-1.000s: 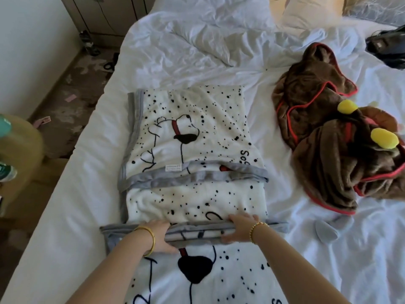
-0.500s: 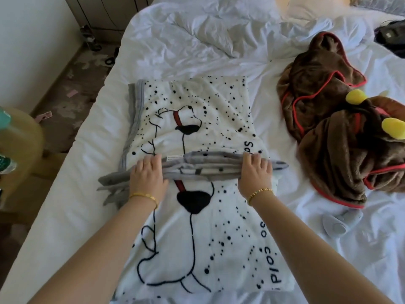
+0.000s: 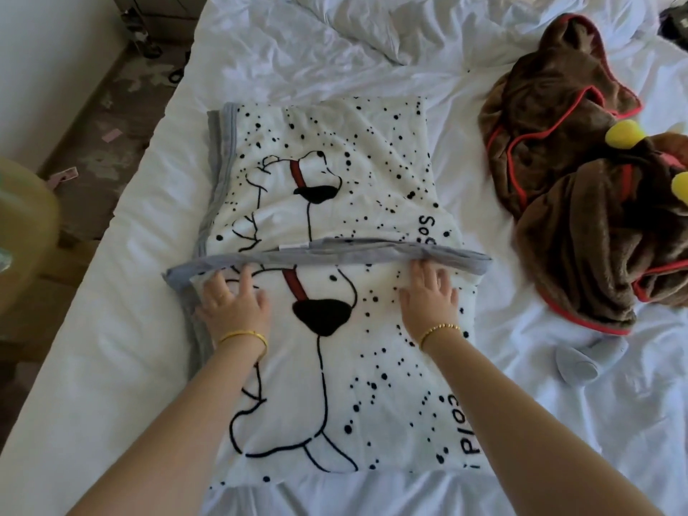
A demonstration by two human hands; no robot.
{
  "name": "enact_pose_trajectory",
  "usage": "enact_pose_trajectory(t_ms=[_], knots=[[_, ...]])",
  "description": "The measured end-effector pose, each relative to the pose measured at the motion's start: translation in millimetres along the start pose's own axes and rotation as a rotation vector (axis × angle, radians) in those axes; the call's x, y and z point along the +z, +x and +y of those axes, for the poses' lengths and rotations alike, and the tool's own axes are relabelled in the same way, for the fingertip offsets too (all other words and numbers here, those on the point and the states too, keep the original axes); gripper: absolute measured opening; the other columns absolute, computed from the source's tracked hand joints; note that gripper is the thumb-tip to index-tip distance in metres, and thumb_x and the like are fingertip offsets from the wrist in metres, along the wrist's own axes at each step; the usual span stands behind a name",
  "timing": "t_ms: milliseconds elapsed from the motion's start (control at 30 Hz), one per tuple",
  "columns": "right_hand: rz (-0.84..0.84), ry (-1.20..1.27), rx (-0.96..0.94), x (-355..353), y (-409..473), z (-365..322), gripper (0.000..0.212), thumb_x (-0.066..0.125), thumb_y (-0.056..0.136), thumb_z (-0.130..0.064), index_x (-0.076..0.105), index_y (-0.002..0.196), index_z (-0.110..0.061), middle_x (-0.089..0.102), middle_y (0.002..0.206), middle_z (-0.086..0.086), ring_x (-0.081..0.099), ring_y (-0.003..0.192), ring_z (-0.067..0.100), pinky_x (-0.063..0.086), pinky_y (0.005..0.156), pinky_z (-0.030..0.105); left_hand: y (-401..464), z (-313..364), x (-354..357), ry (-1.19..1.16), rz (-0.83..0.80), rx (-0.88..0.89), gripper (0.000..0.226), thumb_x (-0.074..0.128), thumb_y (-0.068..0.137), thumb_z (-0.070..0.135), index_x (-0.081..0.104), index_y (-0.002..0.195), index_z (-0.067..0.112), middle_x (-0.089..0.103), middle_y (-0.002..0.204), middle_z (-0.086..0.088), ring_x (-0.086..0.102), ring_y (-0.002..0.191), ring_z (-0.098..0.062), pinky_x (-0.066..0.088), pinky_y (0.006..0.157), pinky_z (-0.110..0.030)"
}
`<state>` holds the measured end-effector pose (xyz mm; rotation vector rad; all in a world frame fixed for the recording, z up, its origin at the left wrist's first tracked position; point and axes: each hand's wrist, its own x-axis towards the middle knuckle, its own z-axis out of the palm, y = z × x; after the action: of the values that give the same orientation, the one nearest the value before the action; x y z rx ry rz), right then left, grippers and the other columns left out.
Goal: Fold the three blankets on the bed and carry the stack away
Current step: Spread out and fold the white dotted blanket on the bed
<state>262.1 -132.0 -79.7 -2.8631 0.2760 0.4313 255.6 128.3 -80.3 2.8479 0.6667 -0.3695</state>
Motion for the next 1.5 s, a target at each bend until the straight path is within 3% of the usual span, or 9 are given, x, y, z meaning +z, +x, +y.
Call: enact_pose_trajectory(t_ms=[167,300,400,567,700,867,1100,1267,1500], knots=[[0.084,-0.033,-0.240,21,-37,-35,0.068,0.035,0.092,-0.011,0.000,0.149,-0.018,-0.001,0.157,0.009,-0.003,0.145,0.029,0.004,0.116,0.047,-59,22,31,0.094,0.014,0.594,0.063,0.048,0.092,0.032,0.020,0.148,0.021,0.007,0.154,-0.017,0.013,0.141,-0.037,0.019,0.113,-0.052],[-0.302,-0.186,-0.279,60,-81,-23,0.061,0.019,0.100,-0.036,-0.014,0.148,-0.019,-0.025,0.154,0.001,-0.022,0.142,0.028,-0.005,0.113,0.055,-103,-8,72,0.287,-0.397,0.477,0.072,0.017,0.092,0.058,-0.030,0.140,0.032,-0.030,0.152,-0.007,-0.023,0.142,-0.029,-0.006,0.112,-0.055],[-0.271,-0.213,-0.247,71,-112,-13,0.062,0.025,0.099,-0.038,-0.003,0.150,-0.015,-0.012,0.157,0.005,-0.008,0.145,0.030,0.005,0.114,0.056,-124,-28,83,0.343,-0.423,0.494,0.074,0.012,0.090,0.063,-0.040,0.131,0.030,-0.035,0.150,-0.007,-0.029,0.139,-0.029,-0.014,0.111,-0.053],[-0.074,-0.177,-0.393,75,-173,-4,0.047,0.046,0.085,-0.039,0.064,0.118,-0.011,0.061,0.124,0.009,0.057,0.118,0.028,0.050,0.091,0.052,-138,-43,66,0.354,-0.432,0.694,0.085,0.022,0.081,0.074,0.000,0.148,0.027,-0.002,0.155,-0.004,-0.003,0.143,-0.023,-0.003,0.115,-0.047],[-0.222,-0.254,-0.432,74,-189,5,0.075,0.058,0.073,-0.063,0.056,0.129,-0.012,0.053,0.135,0.012,0.051,0.125,0.031,0.046,0.094,0.055,-139,-52,49,0.543,-0.549,0.802,0.093,0.043,0.080,0.066,-0.015,0.145,0.033,-0.022,0.154,-0.006,-0.019,0.142,-0.028,-0.006,0.113,-0.054],[-0.365,-0.419,-0.407,59,-175,12,0.093,0.055,0.085,-0.009,-0.014,0.148,-0.013,-0.014,0.156,0.009,-0.013,0.143,0.036,-0.004,0.114,0.057,-141,-49,26,0.540,-0.514,0.558,0.090,0.052,0.084,0.006,-0.006,0.148,0.030,0.000,0.154,-0.017,0.012,0.140,-0.037,0.022,0.114,-0.047],[-0.723,-0.423,-0.192,1,-147,-10,0.035,0.049,0.089,-0.003,0.052,0.124,-0.005,0.057,0.123,0.010,0.055,0.111,0.025,0.044,0.096,0.034,-121,-17,-29,0.623,-0.831,0.596,0.043,0.043,0.092,0.008,0.044,0.135,0.008,0.054,0.129,-0.014,0.054,0.114,-0.029,0.046,0.094,-0.035],[-1.046,-0.584,-0.183,-44,-161,-39,0.040,0.047,0.093,-0.012,0.047,0.132,-0.001,0.044,0.138,0.016,0.046,0.125,0.032,0.038,0.101,0.039,-144,-16,-57,0.787,-1.015,0.609,0.037,0.040,0.090,0.010,0.053,0.122,-0.001,0.054,0.097,-0.014,0.044,0.067,-0.021,0.037,0.070,-0.033],[-0.795,-0.532,-0.136,-131,-110,-54,0.060,0.046,0.095,-0.014,0.019,0.148,-0.010,0.023,0.153,0.012,0.028,0.139,0.029,0.030,0.110,0.040,-97,18,-127,0.540,-0.812,0.485,0.024,0.047,0.088,0.011,0.059,0.108,0.007,0.048,0.071,-0.006,0.042,0.055,-0.018,0.042,0.062,-0.031]])
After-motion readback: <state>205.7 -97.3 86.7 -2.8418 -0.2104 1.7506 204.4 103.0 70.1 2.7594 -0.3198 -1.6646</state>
